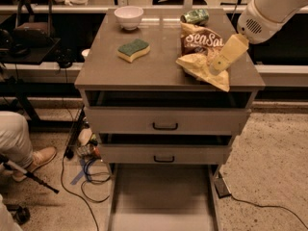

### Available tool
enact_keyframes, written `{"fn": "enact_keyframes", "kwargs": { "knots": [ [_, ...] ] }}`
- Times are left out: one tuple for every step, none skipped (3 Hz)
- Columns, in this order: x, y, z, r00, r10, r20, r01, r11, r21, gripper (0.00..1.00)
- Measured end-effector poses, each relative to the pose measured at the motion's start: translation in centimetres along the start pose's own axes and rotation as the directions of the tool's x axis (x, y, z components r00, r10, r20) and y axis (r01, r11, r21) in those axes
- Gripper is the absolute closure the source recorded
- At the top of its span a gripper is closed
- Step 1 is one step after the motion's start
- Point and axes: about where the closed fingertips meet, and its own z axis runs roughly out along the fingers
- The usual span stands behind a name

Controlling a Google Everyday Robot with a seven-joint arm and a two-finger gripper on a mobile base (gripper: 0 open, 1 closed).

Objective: Place brown chip bag into bottom drawer

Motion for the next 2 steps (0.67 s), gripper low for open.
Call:
{"fn": "enact_keyframes", "kwargs": {
  "knots": [
    [0.23, 0.36, -0.12, 0.999, 0.039, -0.003, -0.039, 0.9992, -0.004, 0.00],
    [0.20, 0.38, -0.07, 0.999, 0.032, -0.003, -0.032, 0.9995, -0.005, 0.00]
  ]
}}
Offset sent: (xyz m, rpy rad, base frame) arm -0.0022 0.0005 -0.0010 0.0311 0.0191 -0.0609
